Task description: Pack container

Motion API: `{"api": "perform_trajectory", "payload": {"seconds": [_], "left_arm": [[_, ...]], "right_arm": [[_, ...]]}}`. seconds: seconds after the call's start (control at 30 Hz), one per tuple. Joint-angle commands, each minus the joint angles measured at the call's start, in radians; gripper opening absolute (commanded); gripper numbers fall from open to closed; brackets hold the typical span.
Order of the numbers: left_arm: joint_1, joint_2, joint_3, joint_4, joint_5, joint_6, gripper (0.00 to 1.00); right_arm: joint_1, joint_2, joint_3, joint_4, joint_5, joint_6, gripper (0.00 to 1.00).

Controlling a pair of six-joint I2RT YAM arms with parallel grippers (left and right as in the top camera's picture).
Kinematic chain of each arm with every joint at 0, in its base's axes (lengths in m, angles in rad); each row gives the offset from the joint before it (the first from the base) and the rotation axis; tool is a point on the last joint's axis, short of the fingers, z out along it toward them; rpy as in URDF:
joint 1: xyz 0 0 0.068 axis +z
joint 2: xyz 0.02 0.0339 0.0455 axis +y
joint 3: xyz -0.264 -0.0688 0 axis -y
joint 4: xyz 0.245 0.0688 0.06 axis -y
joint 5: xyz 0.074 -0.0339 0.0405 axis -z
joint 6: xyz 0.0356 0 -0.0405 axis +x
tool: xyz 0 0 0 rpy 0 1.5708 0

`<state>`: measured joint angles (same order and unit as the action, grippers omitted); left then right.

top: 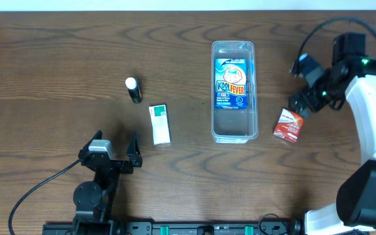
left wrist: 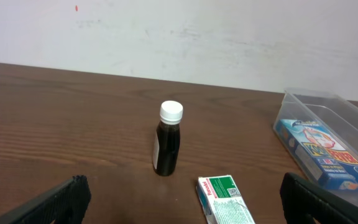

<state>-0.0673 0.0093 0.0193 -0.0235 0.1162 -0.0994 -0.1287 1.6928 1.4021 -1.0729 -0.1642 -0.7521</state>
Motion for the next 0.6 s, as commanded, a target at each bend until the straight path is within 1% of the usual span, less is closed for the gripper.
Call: {"api": "perform_trajectory", "payload": {"seconds": [0.0, 0.1, 0.17, 0.2, 0.27, 0.37, 0.43, 0.47, 0.53, 0.57], "left_arm": [[-0.003, -0.005, -0.015, -0.036, 0.011, 0.016, 0.98], [-0.003, -0.005, -0.015, -0.036, 0.011, 0.016, 0.98], [-0.003, -0.005, -0.015, -0.036, 0.011, 0.017, 0.98], [-0.003, -0.005, -0.015, -0.036, 0.011, 0.016, 0.98], [-0.003, -0.005, -0.015, -0.036, 0.011, 0.016, 0.98], [-0.003, -0.005, -0.015, -0.036, 0.011, 0.016, 0.98], [-0.003, -0.005, -0.015, -0.036, 0.011, 0.016, 0.98], [-0.003, -0.005, -0.015, -0.036, 0.011, 0.016, 0.98], [-0.003, -0.005, -0.015, -0.036, 0.011, 0.016, 0.98], [-0.003, -0.005, -0.015, -0.036, 0.011, 0.016, 0.98]], "right_arm": [[0.001, 0.01, -0.07, 0.008, 0.013, -0.14, 0.99], [-0.004, 0.01, -0.138, 0.019, 0.039, -0.182, 0.99], [-0.005, 0.01, -0.181, 0.045, 0.07, -0.183, 0.99], [-0.005, 0.01, -0.195, 0.058, 0.074, -0.177, 0.99], [-0.005, 0.01, -0.221, 0.109, 0.074, -0.117, 0.99], [-0.003, 0.01, -0.229, 0.207, 0.075, 0.064, 0.99], [-0.003, 0.009, -0.228, 0.262, 0.075, 0.217, 0.99], [-0.003, 0.009, -0.228, 0.283, 0.074, 0.323, 0.99], [-0.003, 0.009, -0.228, 0.298, 0.074, 0.469, 0.99], [-0.003, 0.009, -0.228, 0.296, 0.078, 0.573, 0.99]]}}
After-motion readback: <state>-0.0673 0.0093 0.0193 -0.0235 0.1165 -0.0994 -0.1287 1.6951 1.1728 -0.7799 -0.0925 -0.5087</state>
